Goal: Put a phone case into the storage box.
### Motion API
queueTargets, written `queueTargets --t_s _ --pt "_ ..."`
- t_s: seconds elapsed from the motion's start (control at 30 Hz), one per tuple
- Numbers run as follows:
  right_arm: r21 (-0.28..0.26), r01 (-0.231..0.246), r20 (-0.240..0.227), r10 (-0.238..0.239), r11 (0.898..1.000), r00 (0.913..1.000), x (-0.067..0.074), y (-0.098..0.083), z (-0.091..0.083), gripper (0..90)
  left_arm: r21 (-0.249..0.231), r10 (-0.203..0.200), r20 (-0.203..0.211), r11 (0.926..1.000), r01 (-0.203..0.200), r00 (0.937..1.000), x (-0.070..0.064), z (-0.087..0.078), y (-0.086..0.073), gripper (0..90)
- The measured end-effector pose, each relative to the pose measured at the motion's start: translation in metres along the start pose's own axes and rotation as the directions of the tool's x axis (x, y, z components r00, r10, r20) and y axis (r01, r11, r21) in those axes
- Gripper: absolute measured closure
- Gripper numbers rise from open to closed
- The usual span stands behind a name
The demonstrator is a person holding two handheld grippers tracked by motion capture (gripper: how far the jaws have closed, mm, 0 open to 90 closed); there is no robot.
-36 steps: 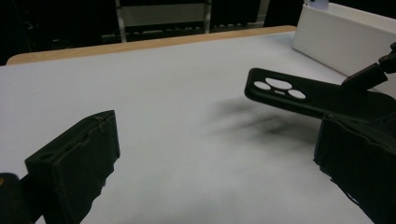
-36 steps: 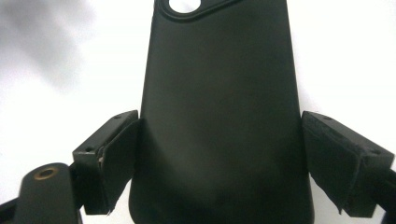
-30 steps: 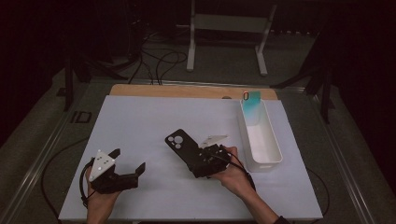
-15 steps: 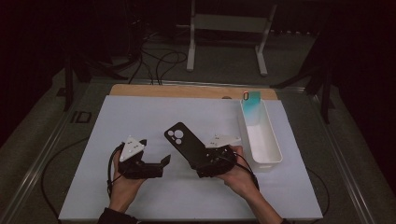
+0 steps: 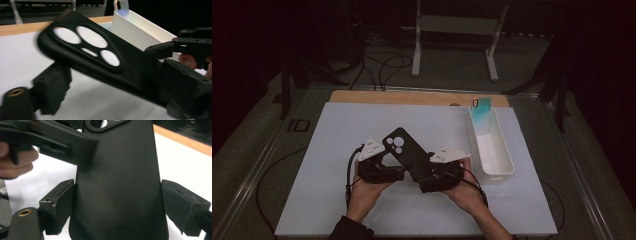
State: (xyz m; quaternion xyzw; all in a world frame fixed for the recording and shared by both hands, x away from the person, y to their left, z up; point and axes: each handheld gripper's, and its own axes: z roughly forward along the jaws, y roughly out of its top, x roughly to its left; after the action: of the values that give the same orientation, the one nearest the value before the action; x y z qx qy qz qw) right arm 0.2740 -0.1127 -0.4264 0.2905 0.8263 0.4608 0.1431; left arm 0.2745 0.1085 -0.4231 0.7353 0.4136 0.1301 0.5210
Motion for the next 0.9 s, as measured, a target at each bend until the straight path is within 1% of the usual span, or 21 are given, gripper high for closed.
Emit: queueTargets --t_s 0.03,0.07,0.1,0.17,0.2,0.23,0.27,0.3,0.37,0.47,0.5,0.53,0.57,0.67,0.77,0.83,0.9 --pt "-0.005 -0.001 0.001 0.001 1.0 1.0 0.001 0.0 0.0 14.8 0.001 0.001 0.01 1.0 -0.001 1.0 -0.001 0.001 0.0 17.7" --pt "-0.012 -0.003 0.003 0.003 1.0 1.0 0.001 0.001 0.0 14.8 0.001 0.001 0.01 1.0 -0.001 1.0 -0.001 0.001 0.0 21.4" --pt "-0.021 -0.003 0.005 0.003 1.0 1.0 0.002 0.001 0.0 14.9 -0.006 -0.006 0.036 1.0 0.006 0.9993 -0.004 0.003 0.0 24.6" --pt "-0.04 -0.008 0.01 0.009 0.999 0.9999 0.003 0.001 0.0 14.8 -0.009 -0.01 0.06 0.9999 0.011 0.9981 -0.005 0.005 0.0 31.5" --pt "-0.049 -0.007 0.02 0.008 0.999 0.9998 0.004 0.001 0.0 14.8 -0.011 -0.015 0.071 0.9998 0.015 0.9974 -0.006 0.006 -0.001 34.5" --pt "-0.049 -0.007 0.02 0.008 0.999 0.9998 0.004 0.001 0.0 14.8 -0.011 -0.015 0.071 0.9998 0.015 0.9974 -0.006 0.006 -0.001 38.6" --pt "-0.061 -0.007 0.031 0.009 0.998 0.9995 0.006 0.0 0.001 14.8 -0.015 -0.015 0.089 0.9998 0.016 0.9959 -0.008 0.007 -0.001 43.8" --pt "-0.067 -0.009 0.038 0.012 0.998 0.9992 0.007 0.0 0.001 14.8 -0.015 -0.015 0.089 0.9998 0.016 0.9959 -0.008 0.007 -0.001 47.2" --pt "-0.073 -0.009 0.057 0.013 0.997 0.9983 0.008 -0.001 0.003 14.8 -0.019 0.002 0.107 0.9998 0.0 0.9943 -0.012 0.007 -0.001 55.6" --pt "-0.073 -0.022 0.048 0.025 0.997 0.9985 0.008 -0.002 0.004 14.7 -0.021 0.007 0.107 0.9998 -0.005 0.9942 -0.013 0.007 0.0 67.2" --pt "-0.07 -0.014 0.047 0.018 0.997 0.9987 0.008 -0.002 0.005 14.7 -0.02 0.01 0.116 0.9998 -0.007 0.9932 -0.014 0.008 0.001 67.2" --pt "-0.072 -0.008 0.048 0.011 0.997 0.9988 0.01 -0.003 0.006 14.6 -0.018 0.01 0.117 0.9998 -0.008 0.9931 -0.015 0.008 0.001 71.6" --pt "-0.065 0.011 0.052 -0.008 0.998 0.9986 0.012 -0.003 0.007 14.4 -0.016 0.01 0.122 0.9998 -0.008 0.9925 -0.015 0.009 0.001 75.8" --pt "-0.064 0.037 0.083 -0.031 0.997 0.9961 0.018 -0.003 0.01 14.0 -0.013 0.024 0.119 0.9997 -0.023 0.9926 -0.018 0.009 0.002 81.9" --pt "-0.071 0.028 0.081 -0.023 0.997 0.9965 0.019 -0.002 0.01 13.6 -0.009 0.038 0.115 0.9993 -0.037 0.9926 -0.02 0.008 0.003 83.5" --pt "-0.07 0.033 0.078 -0.027 0.997 0.9966 0.018 -0.002 0.01 13.4 -0.01 0.044 0.115 0.999 -0.043 0.9924 -0.02 0.008 0.003 85.7" --pt "-0.074 0.023 0.059 -0.019 0.997 0.9981 0.016 -0.002 0.009 13.5 -0.01 0.052 0.11 0.9987 -0.051 0.9926 -0.019 0.007 0.003 86.0"
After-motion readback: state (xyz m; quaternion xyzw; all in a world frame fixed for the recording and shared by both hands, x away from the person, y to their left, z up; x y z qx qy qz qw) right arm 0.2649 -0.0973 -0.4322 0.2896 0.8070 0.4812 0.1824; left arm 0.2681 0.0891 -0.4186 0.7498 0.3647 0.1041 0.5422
